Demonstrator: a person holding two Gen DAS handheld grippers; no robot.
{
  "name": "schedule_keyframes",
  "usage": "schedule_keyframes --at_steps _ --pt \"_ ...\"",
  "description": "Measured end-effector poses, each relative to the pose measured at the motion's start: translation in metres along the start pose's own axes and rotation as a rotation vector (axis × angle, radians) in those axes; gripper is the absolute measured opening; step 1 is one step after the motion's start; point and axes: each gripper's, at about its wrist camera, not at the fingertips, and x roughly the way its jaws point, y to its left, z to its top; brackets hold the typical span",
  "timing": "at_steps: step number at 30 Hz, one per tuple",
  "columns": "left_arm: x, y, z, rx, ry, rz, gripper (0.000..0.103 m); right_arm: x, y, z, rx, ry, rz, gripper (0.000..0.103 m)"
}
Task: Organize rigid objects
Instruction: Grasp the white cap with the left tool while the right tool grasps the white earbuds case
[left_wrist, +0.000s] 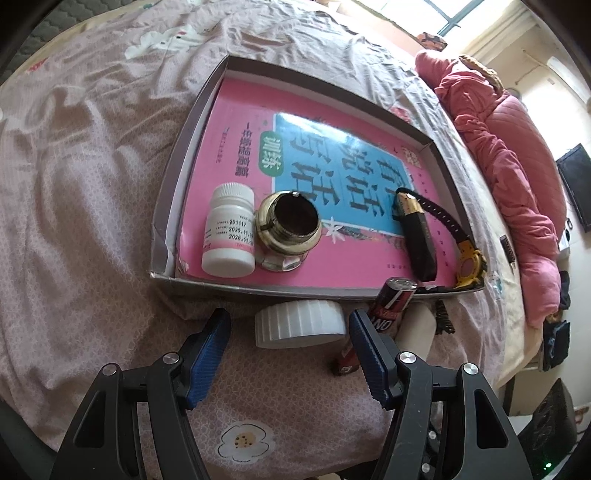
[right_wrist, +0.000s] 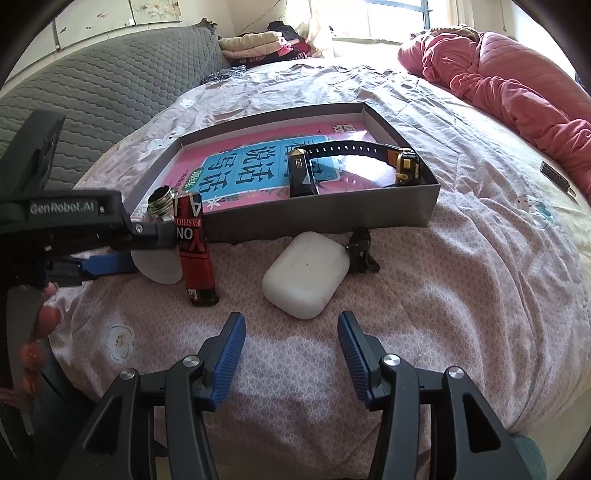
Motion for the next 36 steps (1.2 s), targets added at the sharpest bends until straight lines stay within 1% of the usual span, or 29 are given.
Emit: schedule_keyframes --at_steps 8,13,21,28,33,36 --pt "0.008 0.000 0.001 0.003 0.013 0.000 0.068 0.011 -0.002 0.008 0.071 0.014 0.037 0.052" --pt "0.012 0.002 0.003 0.000 0.015 -0.004 0.068 0.018 -0.007 0.013 0.108 0.011 0.020 0.052" --pt "0.018 -0.002 0.005 0.013 0.016 0.014 0.068 0.031 -0.015 0.024 0.191 0.007 0.006 0.053" --pt "0.023 -0.005 0.004 0.024 0.012 0.030 0.068 0.038 -0.009 0.028 0.178 0.005 -0.023 0.054" --pt "0.026 -0.006 0.006 0.029 0.012 0.038 0.068 0.043 -0.008 0.030 0.166 0.007 -0.020 0.054" --pt "0.029 -0.008 0.007 0.030 0.011 0.043 0.068 0.044 -0.010 0.030 0.165 0.006 -0.015 0.050"
